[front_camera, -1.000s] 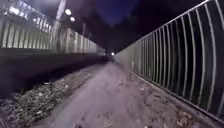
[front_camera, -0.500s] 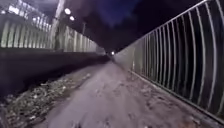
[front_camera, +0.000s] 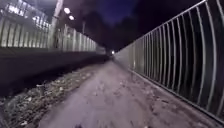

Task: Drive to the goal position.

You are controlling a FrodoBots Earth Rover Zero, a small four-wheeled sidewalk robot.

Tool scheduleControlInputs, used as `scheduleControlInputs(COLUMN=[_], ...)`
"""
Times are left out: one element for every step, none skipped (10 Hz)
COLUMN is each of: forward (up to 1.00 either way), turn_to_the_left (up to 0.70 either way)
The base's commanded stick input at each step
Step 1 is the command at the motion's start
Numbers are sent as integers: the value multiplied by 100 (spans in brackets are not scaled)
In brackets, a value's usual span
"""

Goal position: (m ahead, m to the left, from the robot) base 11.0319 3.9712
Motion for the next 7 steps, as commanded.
scheduleControlInputs(forward=[30, 30, 30, 30, 30, 30, 30], turn_to_the_left=[1, 1, 1, 1, 1, 1, 1])
